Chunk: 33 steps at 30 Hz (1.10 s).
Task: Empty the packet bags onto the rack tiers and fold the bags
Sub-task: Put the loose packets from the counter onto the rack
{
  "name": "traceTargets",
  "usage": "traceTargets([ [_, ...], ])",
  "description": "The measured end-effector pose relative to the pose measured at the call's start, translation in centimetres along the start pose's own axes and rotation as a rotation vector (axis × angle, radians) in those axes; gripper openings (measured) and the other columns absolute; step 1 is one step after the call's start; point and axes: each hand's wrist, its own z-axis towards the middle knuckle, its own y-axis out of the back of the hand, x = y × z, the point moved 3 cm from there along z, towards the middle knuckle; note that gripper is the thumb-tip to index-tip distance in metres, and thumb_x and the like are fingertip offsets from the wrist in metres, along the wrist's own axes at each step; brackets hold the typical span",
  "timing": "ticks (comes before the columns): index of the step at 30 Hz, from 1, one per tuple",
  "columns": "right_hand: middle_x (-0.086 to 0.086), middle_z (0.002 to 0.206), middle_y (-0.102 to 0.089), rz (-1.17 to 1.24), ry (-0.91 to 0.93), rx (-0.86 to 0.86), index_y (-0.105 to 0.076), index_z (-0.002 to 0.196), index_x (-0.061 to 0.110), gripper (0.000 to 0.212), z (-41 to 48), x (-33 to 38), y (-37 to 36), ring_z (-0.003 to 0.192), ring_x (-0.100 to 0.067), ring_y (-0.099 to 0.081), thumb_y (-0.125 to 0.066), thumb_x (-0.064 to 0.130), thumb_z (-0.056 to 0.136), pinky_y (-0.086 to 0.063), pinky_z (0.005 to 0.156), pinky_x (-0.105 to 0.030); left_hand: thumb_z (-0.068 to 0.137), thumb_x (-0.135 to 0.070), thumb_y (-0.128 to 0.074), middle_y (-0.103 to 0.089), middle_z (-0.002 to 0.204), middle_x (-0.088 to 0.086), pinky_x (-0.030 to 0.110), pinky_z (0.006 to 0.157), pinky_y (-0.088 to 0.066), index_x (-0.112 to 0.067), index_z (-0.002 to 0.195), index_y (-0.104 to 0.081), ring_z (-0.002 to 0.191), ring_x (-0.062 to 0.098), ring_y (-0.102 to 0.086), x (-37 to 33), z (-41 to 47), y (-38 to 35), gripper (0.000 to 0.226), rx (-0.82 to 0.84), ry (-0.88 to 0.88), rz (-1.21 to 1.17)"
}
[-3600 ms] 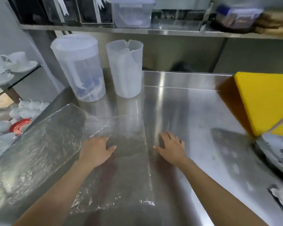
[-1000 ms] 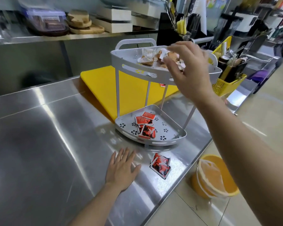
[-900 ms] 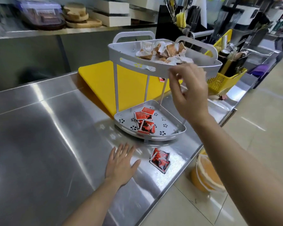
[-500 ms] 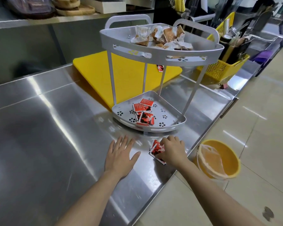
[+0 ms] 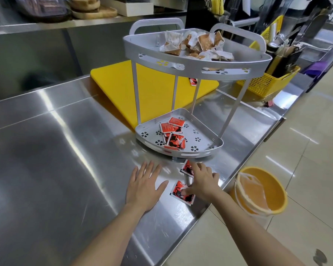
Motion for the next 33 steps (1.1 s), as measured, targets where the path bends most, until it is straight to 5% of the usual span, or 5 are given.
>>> traceTargets([
  [7,-0.004,0.128,-0.043,0.087,0.009,-0.021,-0.051,0.120,0.024,0.055,0.5,-0.1,0.2,0.120,-0.023,-0.034,-0.063,0.053,0.075,-0.022,0.100,-0.040,0.086,-0.066,-0.012,-0.013,0.158,-0.003,0.037,0.116,0.004,-0.031,0.147,-0.012,0.146,0.018,-0.004,0.1,0.0,-0.1,0.070,0.002,0.000,-0.002],
  [20,-0.005,0.098,-0.063,0.135,0.058,0.146,-0.054,0.081,0.018,0.011,1.2,1.0,0.7,0.091,-0.022,-0.052,-0.062,0.026,0.084,-0.036,0.083,-0.035,0.086,-0.067,-0.013,-0.014,0.158,-0.003,0.038,0.116,0.003,-0.033,0.146,-0.015,0.146,0.017,-0.005,0.1,0.1,0.1,0.069,0.010,0.004,-0.012],
  [24,-0.001,0.083,-0.057,0.415,0.161,0.325,-0.052,0.070,0.016,0.018,-0.6,2.1,2.3,0.085,-0.021,-0.054,-0.068,0.015,0.079,-0.042,0.070,-0.026,0.086,-0.065,-0.009,-0.011,0.158,-0.003,0.039,0.118,0.001,-0.033,0.146,-0.012,0.146,0.017,-0.003,0.1,0.1,0.2,0.069,0.027,-0.003,0.000],
  [30,-0.006,0.117,-0.052,-0.083,0.112,0.253,-0.040,0.115,0.014,0.056,-3.1,4.5,-1.4,0.104,-0.027,-0.053,-0.073,0.026,0.071,-0.037,0.085,-0.037,0.090,-0.062,-0.018,-0.010,0.158,-0.003,0.040,0.119,-0.001,-0.032,0.147,-0.012,0.146,0.017,-0.002,0.0,-0.1,0.5,0.064,0.039,-0.004,-0.017],
  [33,-0.010,0.114,-0.060,-0.035,0.030,0.281,-0.033,0.102,0.013,0.046,-3.5,4.9,-2.0,0.101,-0.031,-0.058,-0.069,0.025,0.075,-0.041,0.080,-0.034,0.091,-0.061,-0.019,-0.009,0.159,-0.003,0.039,0.119,0.002,-0.031,0.147,-0.011,0.146,0.016,0.000,0.0,0.0,0.4,0.064,0.049,-0.005,-0.028],
])
